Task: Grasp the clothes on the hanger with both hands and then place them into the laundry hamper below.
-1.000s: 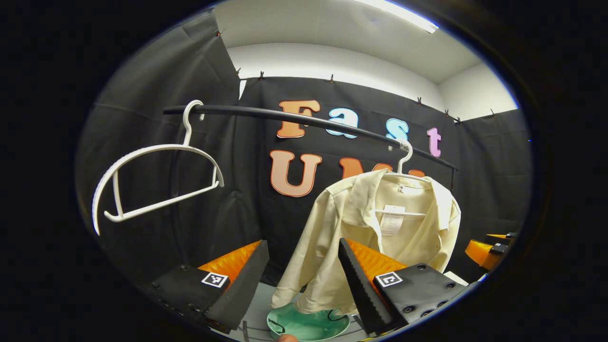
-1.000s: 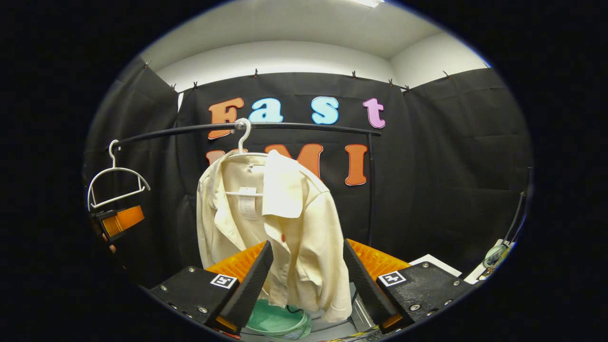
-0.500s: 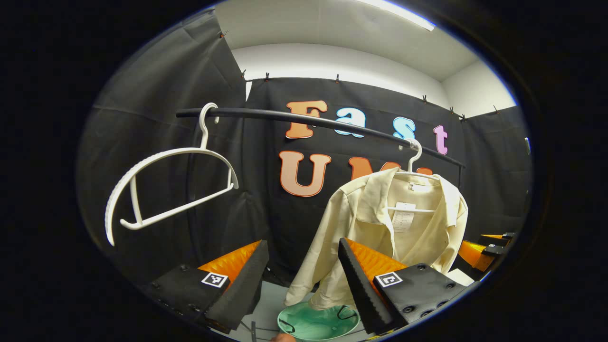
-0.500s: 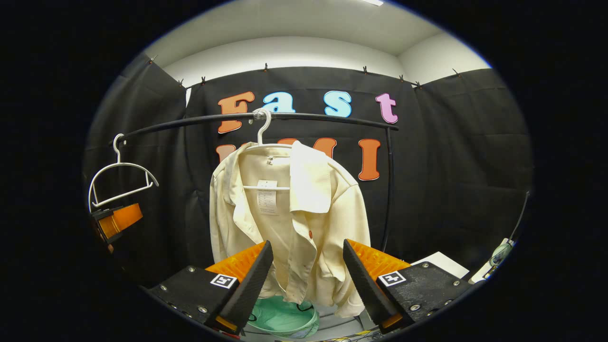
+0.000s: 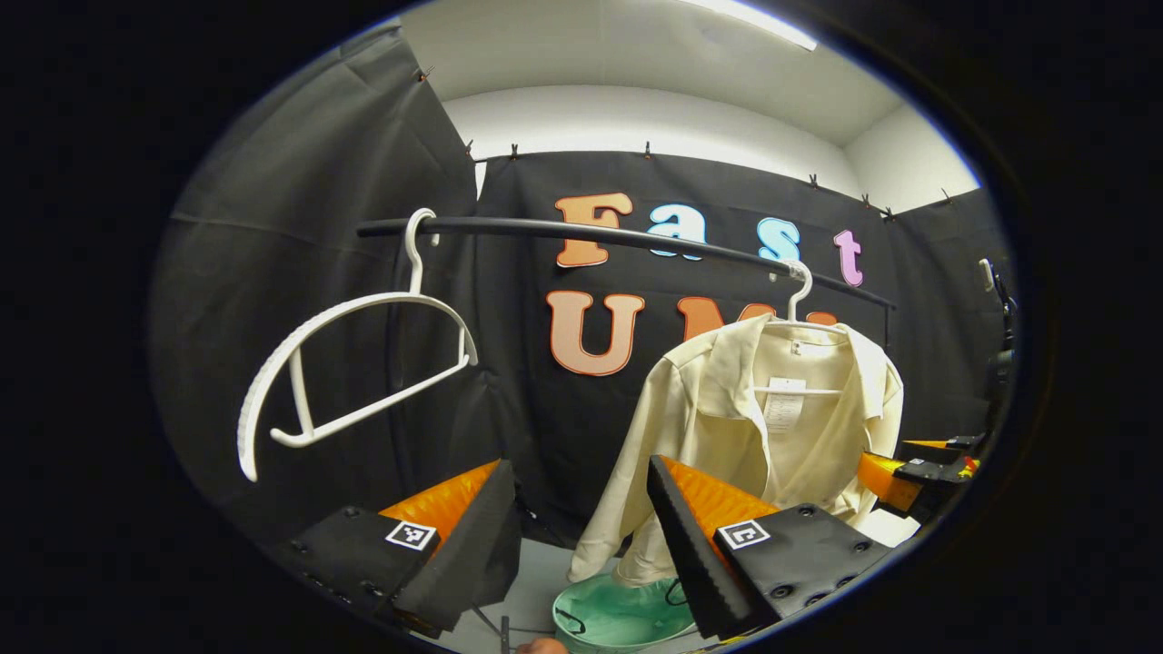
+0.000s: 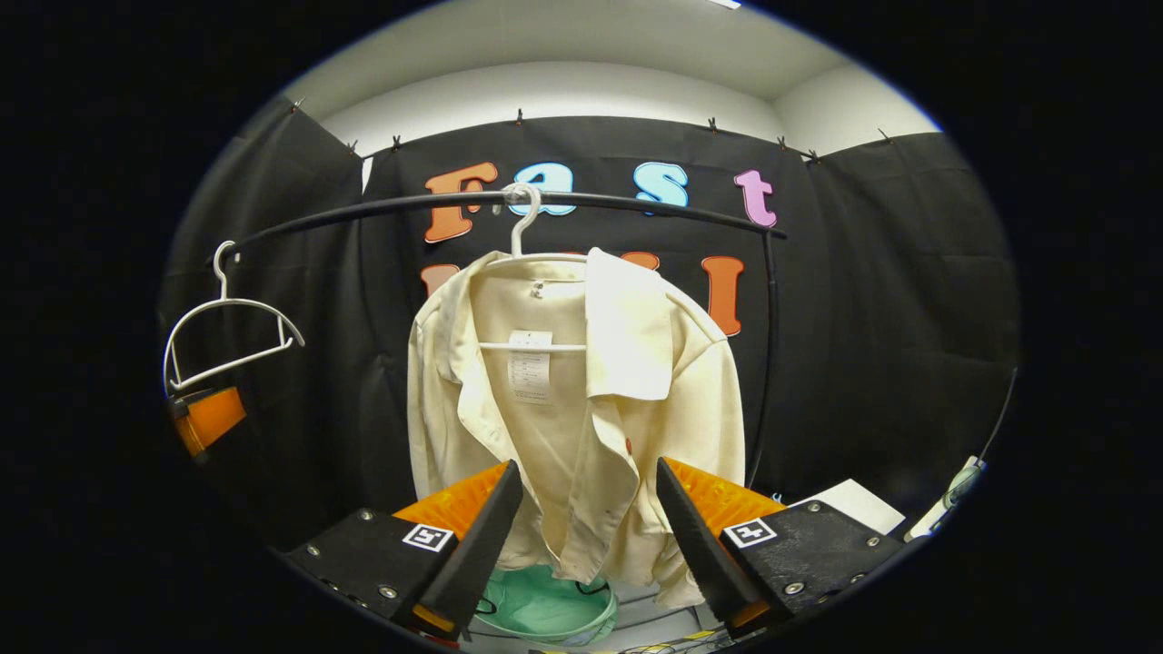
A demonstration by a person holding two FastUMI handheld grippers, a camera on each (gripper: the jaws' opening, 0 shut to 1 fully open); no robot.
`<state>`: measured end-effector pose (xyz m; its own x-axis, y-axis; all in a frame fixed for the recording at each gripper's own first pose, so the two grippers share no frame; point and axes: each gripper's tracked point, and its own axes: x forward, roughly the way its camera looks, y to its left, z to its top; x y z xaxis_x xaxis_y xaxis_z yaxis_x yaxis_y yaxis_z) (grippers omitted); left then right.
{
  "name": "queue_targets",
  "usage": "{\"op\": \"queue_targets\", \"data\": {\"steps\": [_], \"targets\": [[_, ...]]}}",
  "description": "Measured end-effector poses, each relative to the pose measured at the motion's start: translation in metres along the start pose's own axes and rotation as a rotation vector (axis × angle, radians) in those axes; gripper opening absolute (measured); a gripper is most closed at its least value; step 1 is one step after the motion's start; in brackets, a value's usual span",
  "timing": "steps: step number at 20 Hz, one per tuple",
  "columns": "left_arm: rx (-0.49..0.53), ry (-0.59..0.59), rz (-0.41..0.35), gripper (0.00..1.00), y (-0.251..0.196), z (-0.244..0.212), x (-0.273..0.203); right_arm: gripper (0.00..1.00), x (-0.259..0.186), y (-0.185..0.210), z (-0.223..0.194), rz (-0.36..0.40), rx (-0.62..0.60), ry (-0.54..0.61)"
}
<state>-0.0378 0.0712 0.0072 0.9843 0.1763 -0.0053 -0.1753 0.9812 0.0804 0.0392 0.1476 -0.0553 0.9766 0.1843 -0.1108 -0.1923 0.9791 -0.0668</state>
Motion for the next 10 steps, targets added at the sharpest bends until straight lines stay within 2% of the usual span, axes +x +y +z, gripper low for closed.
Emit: {"op": "queue_targets", "data": {"steps": [5,10], "targets": [[-0.004,0.013,0.022,0.96,0.012,-0.004,0.000,0.93,0.025,0.007,-0.011,-0.012,0.043,0.037],[-0.008,0.028,0.034,0.96,0.020,-0.009,0.001,0.93,0.053,0.004,-0.015,-0.062,0.058,0.047]]}}
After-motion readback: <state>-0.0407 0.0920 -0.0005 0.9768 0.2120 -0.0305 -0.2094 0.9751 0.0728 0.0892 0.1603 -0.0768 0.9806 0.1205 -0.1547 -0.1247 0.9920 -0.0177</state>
